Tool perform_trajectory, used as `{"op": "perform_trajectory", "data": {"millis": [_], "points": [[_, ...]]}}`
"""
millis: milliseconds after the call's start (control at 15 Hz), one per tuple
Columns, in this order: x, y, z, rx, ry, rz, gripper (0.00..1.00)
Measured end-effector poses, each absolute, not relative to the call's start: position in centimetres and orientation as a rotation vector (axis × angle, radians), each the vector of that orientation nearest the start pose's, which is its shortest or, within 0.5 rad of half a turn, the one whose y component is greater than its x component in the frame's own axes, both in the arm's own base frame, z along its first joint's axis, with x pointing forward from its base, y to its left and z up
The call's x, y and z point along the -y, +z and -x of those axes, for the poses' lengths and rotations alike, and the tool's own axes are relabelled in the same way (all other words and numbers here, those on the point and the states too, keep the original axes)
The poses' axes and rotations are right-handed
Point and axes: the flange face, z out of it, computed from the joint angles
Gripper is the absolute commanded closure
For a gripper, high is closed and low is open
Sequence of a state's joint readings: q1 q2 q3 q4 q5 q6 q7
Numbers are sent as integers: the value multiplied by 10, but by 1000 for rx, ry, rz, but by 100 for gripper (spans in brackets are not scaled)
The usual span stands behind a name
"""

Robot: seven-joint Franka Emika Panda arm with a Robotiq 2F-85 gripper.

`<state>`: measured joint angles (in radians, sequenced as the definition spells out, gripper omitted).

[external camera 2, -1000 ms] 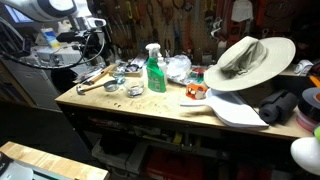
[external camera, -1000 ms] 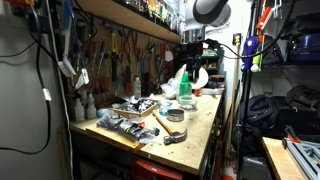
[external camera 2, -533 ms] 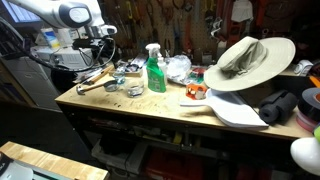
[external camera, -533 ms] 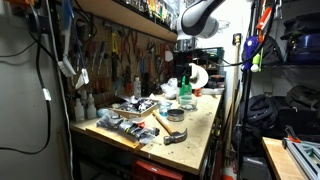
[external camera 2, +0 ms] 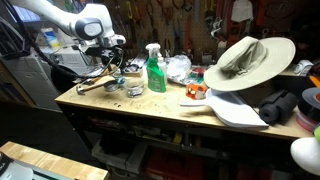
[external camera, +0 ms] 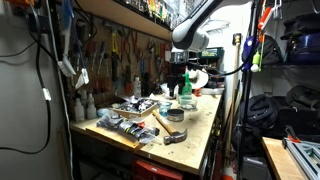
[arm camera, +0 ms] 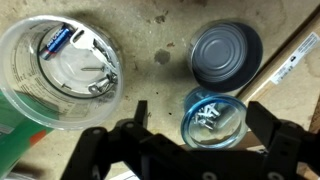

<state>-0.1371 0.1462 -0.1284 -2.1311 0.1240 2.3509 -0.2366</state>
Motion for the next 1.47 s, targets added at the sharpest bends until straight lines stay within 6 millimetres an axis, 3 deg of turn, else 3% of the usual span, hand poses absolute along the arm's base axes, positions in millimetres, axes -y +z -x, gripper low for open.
{"op": "perform_trajectory", "data": {"millis": [333,1000,1467], "points": [[158,331,-563,-167,-193,3058,0],[156,331,-568,-153,-206,3047,0],[172,318,-581,-60,-222,2960,0]]}}
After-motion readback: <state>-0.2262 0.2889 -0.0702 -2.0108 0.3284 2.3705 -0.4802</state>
